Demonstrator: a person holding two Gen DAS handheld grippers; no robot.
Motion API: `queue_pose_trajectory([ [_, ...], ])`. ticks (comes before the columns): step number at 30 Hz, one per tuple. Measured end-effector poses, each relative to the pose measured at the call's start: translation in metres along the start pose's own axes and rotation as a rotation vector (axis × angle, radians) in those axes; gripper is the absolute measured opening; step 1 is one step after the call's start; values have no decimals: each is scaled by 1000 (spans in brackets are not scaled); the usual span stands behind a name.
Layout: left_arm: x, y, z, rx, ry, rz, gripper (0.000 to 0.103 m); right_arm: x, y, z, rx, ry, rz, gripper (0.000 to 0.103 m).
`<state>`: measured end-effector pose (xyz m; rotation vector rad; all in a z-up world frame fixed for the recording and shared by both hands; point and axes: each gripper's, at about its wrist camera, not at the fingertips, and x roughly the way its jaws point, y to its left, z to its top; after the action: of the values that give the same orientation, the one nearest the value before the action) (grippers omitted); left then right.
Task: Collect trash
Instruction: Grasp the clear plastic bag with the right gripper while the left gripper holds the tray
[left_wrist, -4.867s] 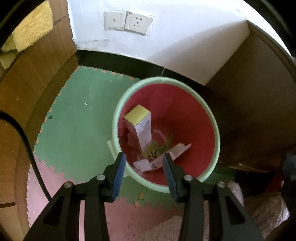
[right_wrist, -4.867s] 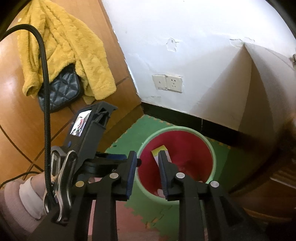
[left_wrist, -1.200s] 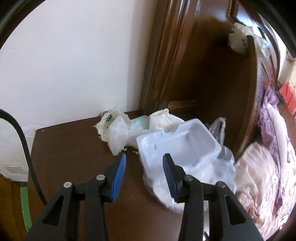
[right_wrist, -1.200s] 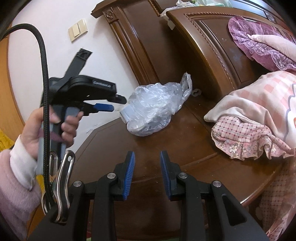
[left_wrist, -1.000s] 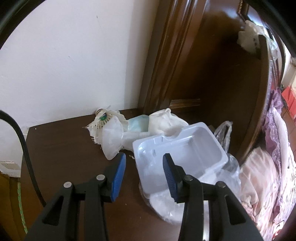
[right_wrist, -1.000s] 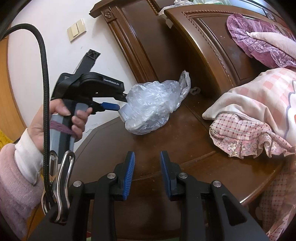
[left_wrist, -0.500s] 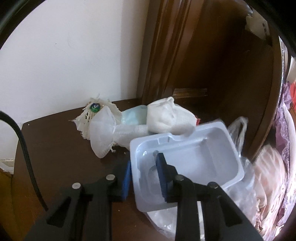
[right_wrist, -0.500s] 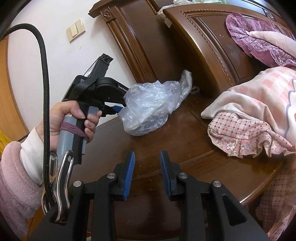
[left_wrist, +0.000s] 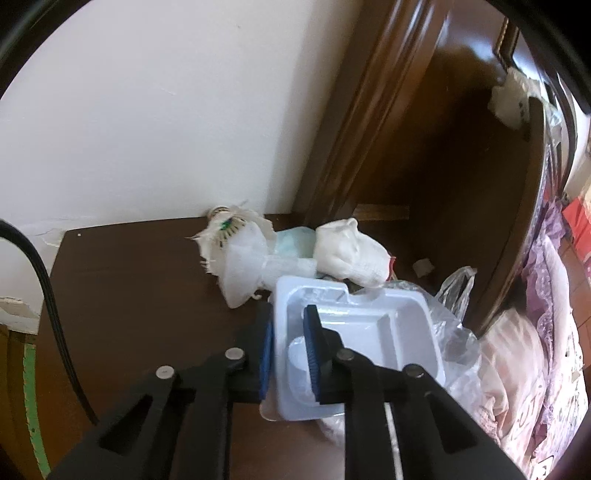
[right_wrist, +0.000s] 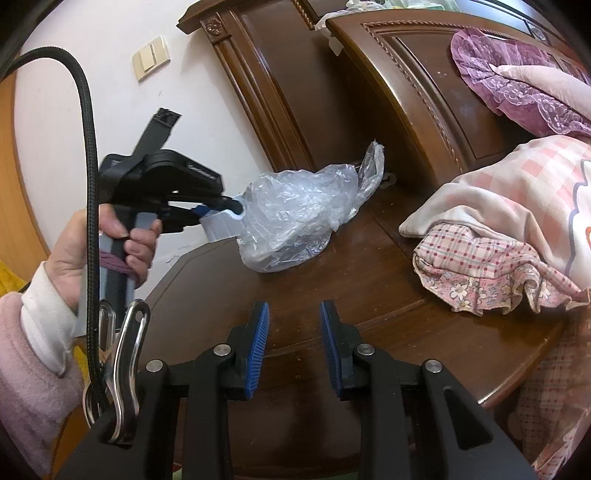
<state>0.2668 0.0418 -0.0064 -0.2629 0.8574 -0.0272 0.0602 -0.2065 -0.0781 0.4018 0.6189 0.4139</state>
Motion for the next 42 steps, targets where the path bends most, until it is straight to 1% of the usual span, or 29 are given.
queue_pose_trajectory([
  [1, -3, 2, -1, 3, -2, 3, 7, 0, 1, 0, -2, -2, -2, 29],
  [5, -17, 14, -13, 30, -6, 28, 7, 2, 2, 1, -3, -4, -5, 29],
  [10, -11, 21, -22, 12, 42, -2, 11, 4, 5, 3, -8, -1, -4, 29],
  [14, -9, 22, -29, 0, 72, -33, 13, 1, 6, 17, 2, -22, 0, 29],
  [16, -7, 20, -33, 0, 82, -53, 22, 1, 5, 26, 19, -22, 5, 34],
  [17, -7, 19, -34, -1, 85, -57, 24, 2, 3, 30, 26, -21, 7, 43],
  [18, -6, 17, -36, -2, 87, -62, 28, 3, 2, 36, 32, -19, 8, 46],
  [19, -6, 17, -37, -2, 88, -63, 32, 5, 1, 41, 35, -16, 9, 47],
  [21, -3, 14, -38, -4, 93, -67, 34, 10, -1, 50, 37, -1, 11, 54],
  [22, -1, 13, -39, -9, 96, -69, 36, 13, -3, 55, 40, 9, 10, 56],
  [24, 4, 12, -41, -18, 107, -72, 38, 19, -6, 63, 48, 25, 7, 58],
  [28, 12, 11, -45, -33, 122, -73, 37, 36, -16, 76, 87, 67, -16, 59],
  [29, 13, 12, -46, -32, 121, -72, 33, 41, -20, 79, 103, 76, -22, 59],
  [30, 13, 12, -46, -28, 121, -65, 26, 42, -21, 81, 111, 80, -23, 59],
  [35, 6, 19, -47, -15, 103, -54, 22, 60, -33, 92, 165, 107, -24, 59],
  [39, -6, 34, -48, -37, 87, -58, 20, 65, -31, 95, 189, 122, -16, 59],
  [42, -20, 46, -52, -37, 67, -42, 19, 72, -28, 95, 195, 133, -8, 59],
])
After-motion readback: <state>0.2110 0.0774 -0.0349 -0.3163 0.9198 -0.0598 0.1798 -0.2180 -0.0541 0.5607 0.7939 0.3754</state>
